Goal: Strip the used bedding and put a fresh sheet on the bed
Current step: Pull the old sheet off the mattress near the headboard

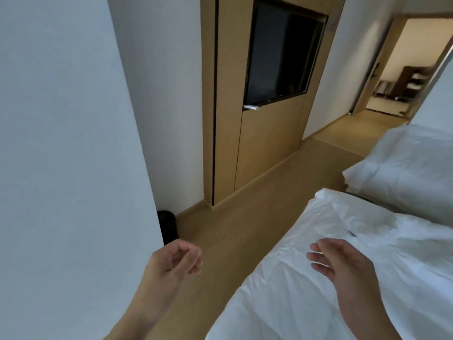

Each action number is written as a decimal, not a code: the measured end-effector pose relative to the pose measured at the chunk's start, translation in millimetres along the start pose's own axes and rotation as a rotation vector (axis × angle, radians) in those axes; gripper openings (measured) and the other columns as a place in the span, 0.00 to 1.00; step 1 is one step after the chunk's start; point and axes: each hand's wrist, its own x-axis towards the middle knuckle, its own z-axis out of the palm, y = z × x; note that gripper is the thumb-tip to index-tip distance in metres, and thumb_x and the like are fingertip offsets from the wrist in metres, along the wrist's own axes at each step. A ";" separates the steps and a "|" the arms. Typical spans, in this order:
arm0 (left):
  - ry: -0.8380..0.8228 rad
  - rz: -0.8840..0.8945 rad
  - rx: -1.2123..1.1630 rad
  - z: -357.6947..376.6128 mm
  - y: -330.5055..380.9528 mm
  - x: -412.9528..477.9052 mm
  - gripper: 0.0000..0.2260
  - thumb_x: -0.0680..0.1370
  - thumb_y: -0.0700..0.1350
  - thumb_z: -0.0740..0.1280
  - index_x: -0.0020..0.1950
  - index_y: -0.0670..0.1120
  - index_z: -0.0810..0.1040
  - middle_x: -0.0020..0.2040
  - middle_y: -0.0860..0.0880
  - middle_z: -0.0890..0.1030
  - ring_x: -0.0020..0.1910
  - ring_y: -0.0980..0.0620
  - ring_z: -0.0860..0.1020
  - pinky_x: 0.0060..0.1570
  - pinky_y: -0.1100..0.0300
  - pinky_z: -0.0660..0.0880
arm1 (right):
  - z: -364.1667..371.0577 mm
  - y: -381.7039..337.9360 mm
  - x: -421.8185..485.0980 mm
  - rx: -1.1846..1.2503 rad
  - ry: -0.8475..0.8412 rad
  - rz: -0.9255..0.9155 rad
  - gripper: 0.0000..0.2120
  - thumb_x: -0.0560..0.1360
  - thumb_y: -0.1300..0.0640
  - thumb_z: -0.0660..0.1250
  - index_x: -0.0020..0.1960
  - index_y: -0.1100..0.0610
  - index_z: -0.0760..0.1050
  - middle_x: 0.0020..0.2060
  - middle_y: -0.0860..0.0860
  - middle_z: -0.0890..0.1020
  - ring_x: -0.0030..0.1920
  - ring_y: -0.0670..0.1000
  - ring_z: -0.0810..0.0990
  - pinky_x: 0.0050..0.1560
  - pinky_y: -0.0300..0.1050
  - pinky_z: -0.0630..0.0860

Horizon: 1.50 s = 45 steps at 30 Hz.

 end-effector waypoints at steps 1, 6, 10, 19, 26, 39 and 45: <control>0.006 -0.007 0.008 -7.3 -0.9 22.9 0.07 0.78 0.43 0.70 0.41 0.45 0.84 0.37 0.41 0.83 0.36 0.44 0.83 0.41 0.58 0.82 | 14.4 3.1 17.2 0.001 0.006 0.001 0.08 0.78 0.61 0.69 0.41 0.57 0.83 0.41 0.56 0.86 0.42 0.56 0.87 0.44 0.50 0.81; -0.064 -0.010 0.042 -38.2 -2.8 160.8 0.11 0.73 0.51 0.70 0.42 0.44 0.84 0.39 0.43 0.85 0.38 0.47 0.84 0.41 0.62 0.81 | 87.8 13.8 99.1 0.045 0.122 -0.004 0.12 0.79 0.64 0.68 0.39 0.54 0.83 0.40 0.57 0.86 0.40 0.56 0.87 0.41 0.46 0.85; -0.191 0.023 0.055 -45.5 2.9 263.9 0.12 0.75 0.51 0.68 0.45 0.42 0.82 0.39 0.44 0.84 0.38 0.48 0.84 0.42 0.62 0.81 | 135.1 13.8 145.7 0.099 0.213 0.012 0.11 0.79 0.66 0.66 0.39 0.59 0.81 0.41 0.59 0.86 0.38 0.54 0.86 0.38 0.41 0.83; -0.293 -0.016 0.066 7.2 -26.5 454.6 0.04 0.78 0.41 0.71 0.43 0.45 0.84 0.40 0.46 0.84 0.40 0.49 0.83 0.40 0.63 0.81 | 179.1 19.2 254.6 0.059 0.394 0.018 0.12 0.78 0.66 0.68 0.37 0.58 0.82 0.39 0.58 0.86 0.38 0.56 0.86 0.38 0.41 0.83; -0.455 -0.120 0.010 132.8 -38.1 601.3 0.04 0.78 0.39 0.71 0.47 0.39 0.82 0.39 0.42 0.85 0.39 0.47 0.84 0.40 0.63 0.81 | 163.3 30.3 397.6 0.051 0.590 0.045 0.07 0.75 0.68 0.70 0.39 0.62 0.82 0.39 0.61 0.85 0.38 0.56 0.85 0.39 0.45 0.83; -0.637 -0.091 -0.070 343.4 -26.7 881.0 0.07 0.75 0.27 0.69 0.43 0.38 0.77 0.35 0.45 0.78 0.36 0.47 0.76 0.40 0.57 0.77 | 147.0 14.7 714.6 -0.072 0.608 0.003 0.10 0.74 0.68 0.71 0.38 0.56 0.80 0.36 0.57 0.82 0.38 0.56 0.82 0.44 0.45 0.81; -0.812 -0.042 -0.093 451.9 -34.4 1026.9 0.13 0.67 0.31 0.71 0.34 0.49 0.76 0.36 0.48 0.76 0.38 0.49 0.72 0.44 0.53 0.69 | 126.9 25.5 853.0 -0.088 0.821 -0.003 0.05 0.72 0.68 0.73 0.43 0.62 0.78 0.39 0.59 0.81 0.38 0.52 0.81 0.46 0.48 0.80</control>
